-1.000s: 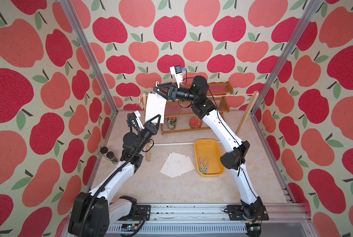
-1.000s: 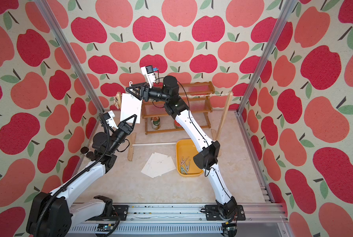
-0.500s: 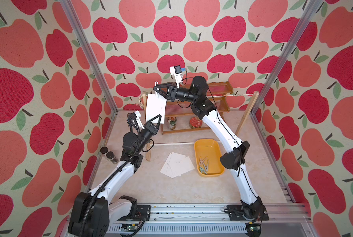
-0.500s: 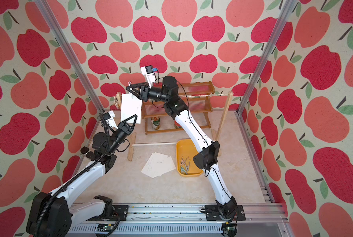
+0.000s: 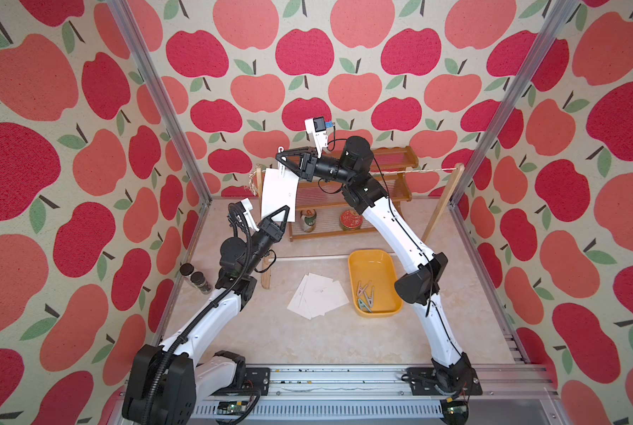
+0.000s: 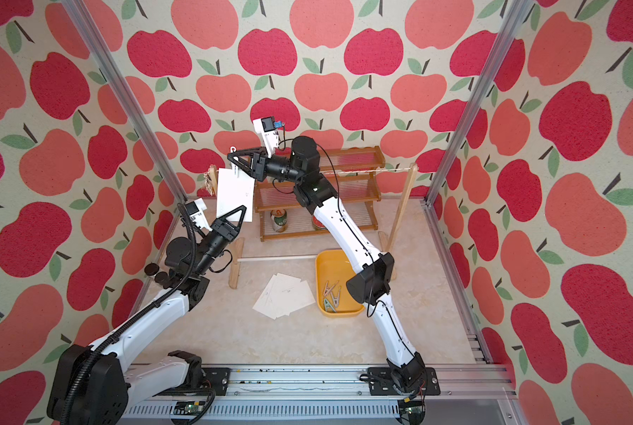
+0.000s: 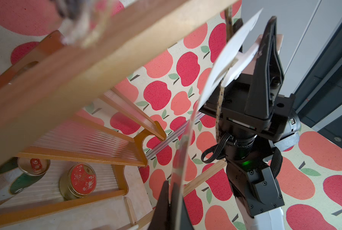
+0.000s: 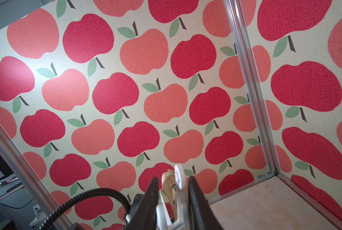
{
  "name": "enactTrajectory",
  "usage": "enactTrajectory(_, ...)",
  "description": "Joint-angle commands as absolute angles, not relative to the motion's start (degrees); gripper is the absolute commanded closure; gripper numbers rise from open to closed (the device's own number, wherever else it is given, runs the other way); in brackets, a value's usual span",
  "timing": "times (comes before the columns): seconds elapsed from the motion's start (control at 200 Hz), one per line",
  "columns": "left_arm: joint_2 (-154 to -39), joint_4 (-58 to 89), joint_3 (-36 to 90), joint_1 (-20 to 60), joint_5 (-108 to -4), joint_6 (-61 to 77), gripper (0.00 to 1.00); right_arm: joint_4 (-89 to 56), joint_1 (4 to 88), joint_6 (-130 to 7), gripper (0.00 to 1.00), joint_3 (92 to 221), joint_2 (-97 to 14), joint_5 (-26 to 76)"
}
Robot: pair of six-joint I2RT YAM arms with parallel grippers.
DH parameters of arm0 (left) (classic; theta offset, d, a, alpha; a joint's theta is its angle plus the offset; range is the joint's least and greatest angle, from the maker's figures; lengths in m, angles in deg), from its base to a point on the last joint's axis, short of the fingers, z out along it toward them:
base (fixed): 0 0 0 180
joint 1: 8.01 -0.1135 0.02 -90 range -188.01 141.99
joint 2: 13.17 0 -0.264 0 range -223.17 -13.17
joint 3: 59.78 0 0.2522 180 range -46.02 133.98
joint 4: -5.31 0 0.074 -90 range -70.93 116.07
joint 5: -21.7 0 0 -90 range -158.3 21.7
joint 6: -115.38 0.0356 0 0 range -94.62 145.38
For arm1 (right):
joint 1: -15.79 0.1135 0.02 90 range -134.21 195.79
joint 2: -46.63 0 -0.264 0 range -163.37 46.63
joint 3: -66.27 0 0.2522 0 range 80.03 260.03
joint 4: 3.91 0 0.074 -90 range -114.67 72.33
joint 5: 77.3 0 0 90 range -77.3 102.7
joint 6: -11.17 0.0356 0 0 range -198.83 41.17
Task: Remove the postcards from the strings
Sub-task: Remove the clamp from the clothesline.
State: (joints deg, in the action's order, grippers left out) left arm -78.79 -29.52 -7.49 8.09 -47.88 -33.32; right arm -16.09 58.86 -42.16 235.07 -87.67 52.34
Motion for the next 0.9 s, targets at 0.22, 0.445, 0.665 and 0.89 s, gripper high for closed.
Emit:
enactTrajectory(0.22, -77.3, -31.4, -8.3, 8.0, -47.4, -33.6, 1.0, -17.2, 59.9, -43.6, 0.76, 235.5, -85.4, 50.8)
enactTrajectory(0.445, -76.1, -30.3, -9.8, 8.1, -47.7, -33.2, 1.0, -17.1, 59.8, -44.0, 0.78, 235.1, -84.4, 49.8)
enactTrajectory(0.665, -75.8, -30.0, -10.5, 8.4, -47.9, -33.1, 1.0, -16.6, 60.1, -44.7, 0.78, 232.7, -82.5, 48.3)
enactTrajectory(0.89, -73.6, -28.6, -12.4, 8.9, -47.9, -32.6, 1.0, -18.0, 59.7, -46.6, 0.78, 232.0, -80.6, 45.7)
